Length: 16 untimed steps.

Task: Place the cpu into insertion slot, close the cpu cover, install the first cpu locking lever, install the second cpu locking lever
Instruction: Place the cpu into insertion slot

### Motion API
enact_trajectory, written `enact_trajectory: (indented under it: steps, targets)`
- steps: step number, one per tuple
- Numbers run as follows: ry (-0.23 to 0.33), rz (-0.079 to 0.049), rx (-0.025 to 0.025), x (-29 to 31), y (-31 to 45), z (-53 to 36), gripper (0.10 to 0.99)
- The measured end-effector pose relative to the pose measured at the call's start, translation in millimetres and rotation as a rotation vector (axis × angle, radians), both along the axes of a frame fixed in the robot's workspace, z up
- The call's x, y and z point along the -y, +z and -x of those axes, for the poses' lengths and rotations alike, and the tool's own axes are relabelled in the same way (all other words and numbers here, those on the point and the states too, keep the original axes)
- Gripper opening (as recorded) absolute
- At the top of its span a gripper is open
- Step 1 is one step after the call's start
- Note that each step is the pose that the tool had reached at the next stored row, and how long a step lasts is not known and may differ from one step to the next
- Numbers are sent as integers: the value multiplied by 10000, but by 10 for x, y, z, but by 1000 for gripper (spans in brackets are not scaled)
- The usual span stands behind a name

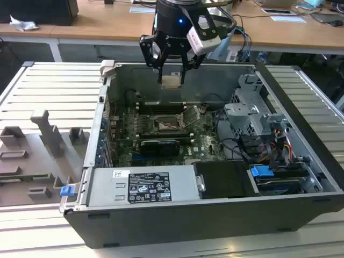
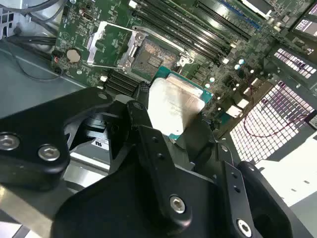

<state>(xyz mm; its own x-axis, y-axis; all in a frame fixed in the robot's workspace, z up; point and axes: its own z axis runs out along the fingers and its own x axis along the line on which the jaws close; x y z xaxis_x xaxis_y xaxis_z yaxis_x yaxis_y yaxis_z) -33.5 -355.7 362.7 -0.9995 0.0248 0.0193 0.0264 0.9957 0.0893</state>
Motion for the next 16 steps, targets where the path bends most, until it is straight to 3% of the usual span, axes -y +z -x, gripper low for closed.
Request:
enact_trajectory:
  steps: [16]
  targets:
    - [-365, 0, 0, 0, 0, 1, 529]
